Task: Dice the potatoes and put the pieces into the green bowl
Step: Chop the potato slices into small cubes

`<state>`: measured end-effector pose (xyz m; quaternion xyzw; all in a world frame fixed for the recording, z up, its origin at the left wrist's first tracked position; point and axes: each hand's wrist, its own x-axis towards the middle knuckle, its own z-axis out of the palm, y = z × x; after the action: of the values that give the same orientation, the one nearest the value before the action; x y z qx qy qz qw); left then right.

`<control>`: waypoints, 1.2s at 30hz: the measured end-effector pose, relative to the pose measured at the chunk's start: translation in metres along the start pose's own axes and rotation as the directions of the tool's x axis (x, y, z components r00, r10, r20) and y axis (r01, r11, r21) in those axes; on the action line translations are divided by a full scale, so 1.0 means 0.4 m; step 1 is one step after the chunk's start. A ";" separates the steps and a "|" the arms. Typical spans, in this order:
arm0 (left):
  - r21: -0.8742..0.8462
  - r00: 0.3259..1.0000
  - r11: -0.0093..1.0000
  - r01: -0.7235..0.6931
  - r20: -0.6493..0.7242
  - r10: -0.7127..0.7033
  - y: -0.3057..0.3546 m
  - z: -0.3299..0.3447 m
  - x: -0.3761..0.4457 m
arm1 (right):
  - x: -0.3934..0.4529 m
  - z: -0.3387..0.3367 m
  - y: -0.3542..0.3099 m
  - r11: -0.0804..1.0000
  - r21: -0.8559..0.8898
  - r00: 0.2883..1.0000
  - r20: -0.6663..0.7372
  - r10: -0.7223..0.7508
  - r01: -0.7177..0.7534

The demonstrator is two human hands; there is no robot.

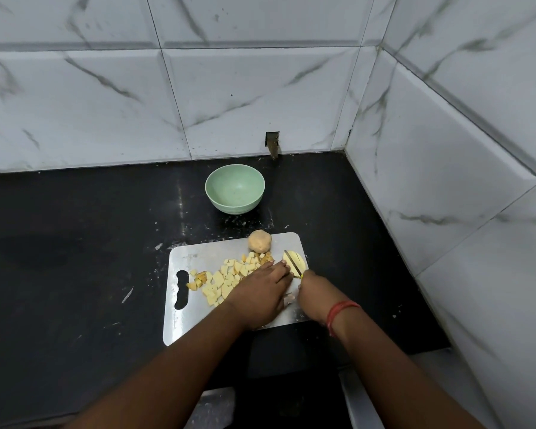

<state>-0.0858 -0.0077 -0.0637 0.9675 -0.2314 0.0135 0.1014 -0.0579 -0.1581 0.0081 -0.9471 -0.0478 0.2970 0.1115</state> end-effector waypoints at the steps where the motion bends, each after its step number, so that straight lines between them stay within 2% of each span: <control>1: -0.003 1.000 1.000 -0.004 0.005 0.004 -0.001 -0.001 0.000 | 0.002 0.002 -0.001 1.000 -0.005 1.000 0.009 -0.001 0.001; 6: 0.003 1.000 1.000 -0.014 0.007 0.014 -0.007 0.001 0.002 | 0.005 0.008 -0.014 0.994 -0.104 0.999 0.042 -0.012 0.017; 13: 0.013 0.999 1.000 0.017 0.038 -0.017 -0.007 0.012 0.008 | -0.005 -0.001 0.001 0.987 -0.143 0.995 0.071 -0.063 0.073; 19: 0.034 0.998 0.999 0.024 0.048 -0.026 -0.005 0.009 0.007 | -0.018 0.042 0.058 0.996 0.012 0.995 0.047 -0.085 0.085; 26: 0.048 0.999 0.999 0.015 0.038 -0.017 -0.003 0.004 0.007 | -0.050 0.070 0.093 0.998 -0.046 0.996 0.081 -0.028 0.032; 31: 0.066 0.999 0.998 0.012 0.039 -0.015 0.000 0.000 0.005 | -0.081 0.078 0.123 0.996 -0.021 0.991 0.105 -0.078 0.081; 36: 0.105 1.000 0.994 -0.026 0.020 0.024 -0.003 -0.007 0.013 | -0.098 0.049 0.150 0.983 0.149 0.992 0.037 -0.118 0.111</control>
<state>-0.0806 -0.0083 -0.0610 0.9686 -0.2432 0.0178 0.0479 -0.0997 -0.2190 -0.0003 -0.9250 -0.0829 0.3144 0.1965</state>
